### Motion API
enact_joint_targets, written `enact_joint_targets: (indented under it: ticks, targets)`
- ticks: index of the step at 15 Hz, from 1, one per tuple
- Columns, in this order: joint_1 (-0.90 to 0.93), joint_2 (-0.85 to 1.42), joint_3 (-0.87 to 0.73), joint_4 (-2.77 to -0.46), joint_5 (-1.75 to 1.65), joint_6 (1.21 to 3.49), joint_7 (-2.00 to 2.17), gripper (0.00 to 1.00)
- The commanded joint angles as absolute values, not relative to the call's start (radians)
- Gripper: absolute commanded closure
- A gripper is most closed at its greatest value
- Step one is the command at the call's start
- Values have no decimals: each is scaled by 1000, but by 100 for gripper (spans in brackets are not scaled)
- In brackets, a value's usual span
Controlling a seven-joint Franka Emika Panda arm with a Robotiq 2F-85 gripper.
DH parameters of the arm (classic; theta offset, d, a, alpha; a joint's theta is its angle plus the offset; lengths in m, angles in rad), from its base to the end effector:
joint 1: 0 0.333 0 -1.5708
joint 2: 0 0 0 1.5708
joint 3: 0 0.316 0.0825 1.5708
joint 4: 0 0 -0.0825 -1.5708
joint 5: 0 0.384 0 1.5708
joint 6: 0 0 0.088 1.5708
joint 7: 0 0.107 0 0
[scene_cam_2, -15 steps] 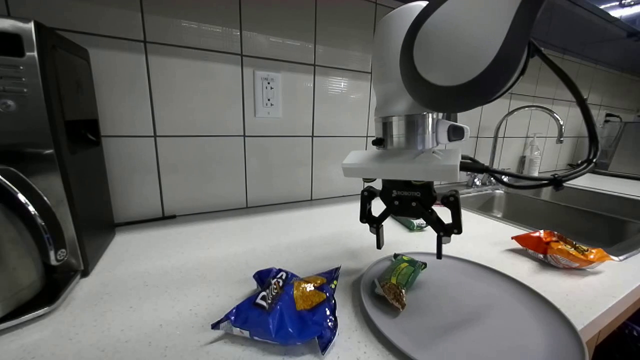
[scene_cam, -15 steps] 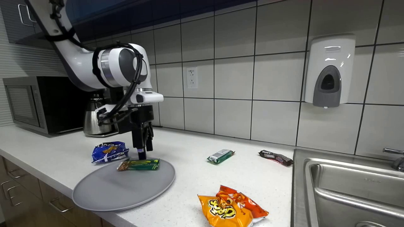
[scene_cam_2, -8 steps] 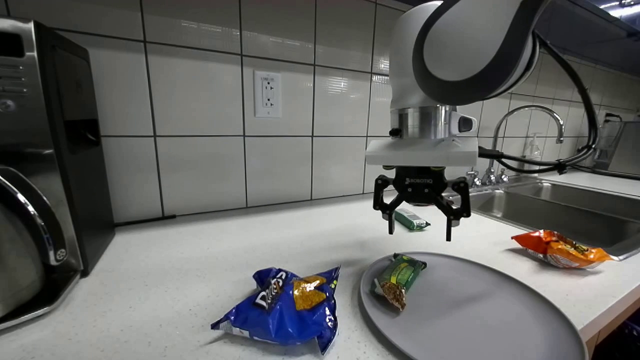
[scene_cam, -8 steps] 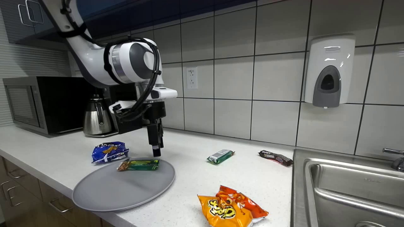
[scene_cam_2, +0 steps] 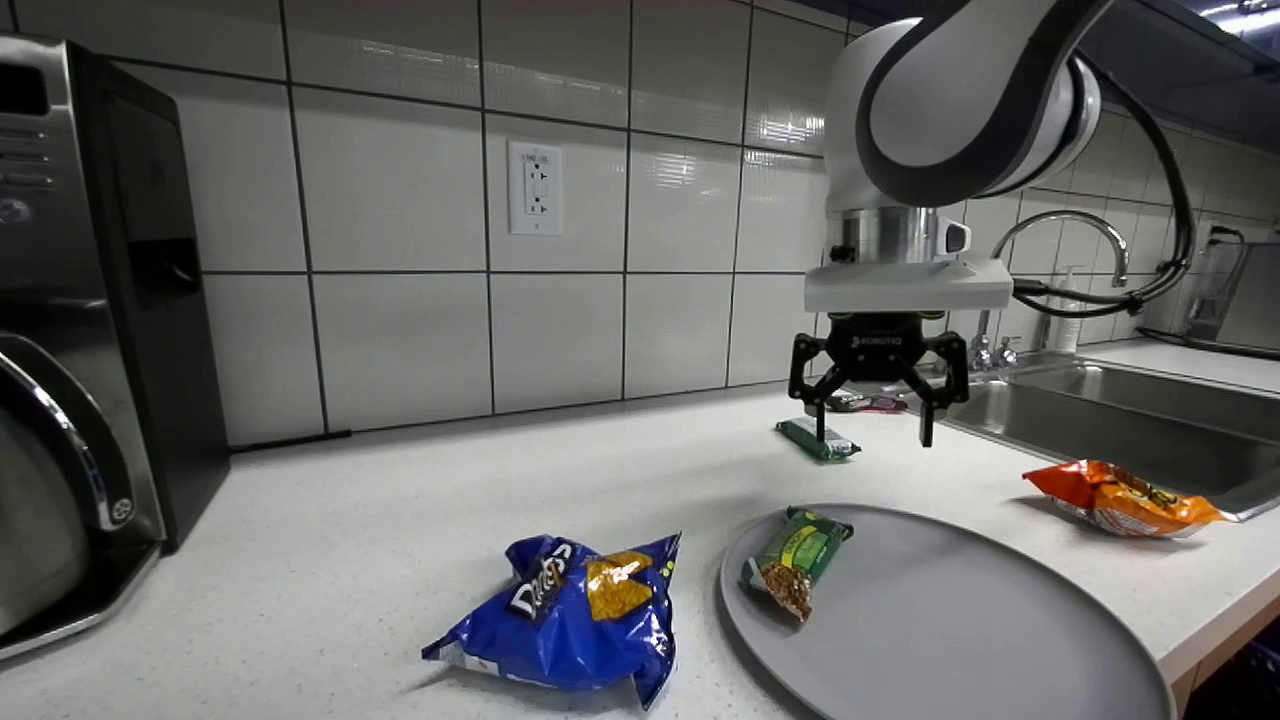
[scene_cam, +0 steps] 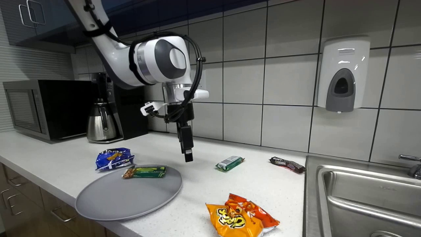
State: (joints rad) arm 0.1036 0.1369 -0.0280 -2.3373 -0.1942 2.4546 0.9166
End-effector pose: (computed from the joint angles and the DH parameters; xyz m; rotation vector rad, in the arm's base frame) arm 0.5117 0.0387 0.2756 2.8436 -1.0207 0.0640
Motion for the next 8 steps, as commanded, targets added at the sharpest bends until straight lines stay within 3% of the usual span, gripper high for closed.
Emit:
enact_joint_targets:
  ticks: [1, 8]
  targets:
    - [68, 167, -42, -2287, -210, 2446, 794, 0]
    - [62, 289, -69, -2162, -199, 2455, 627, 0]
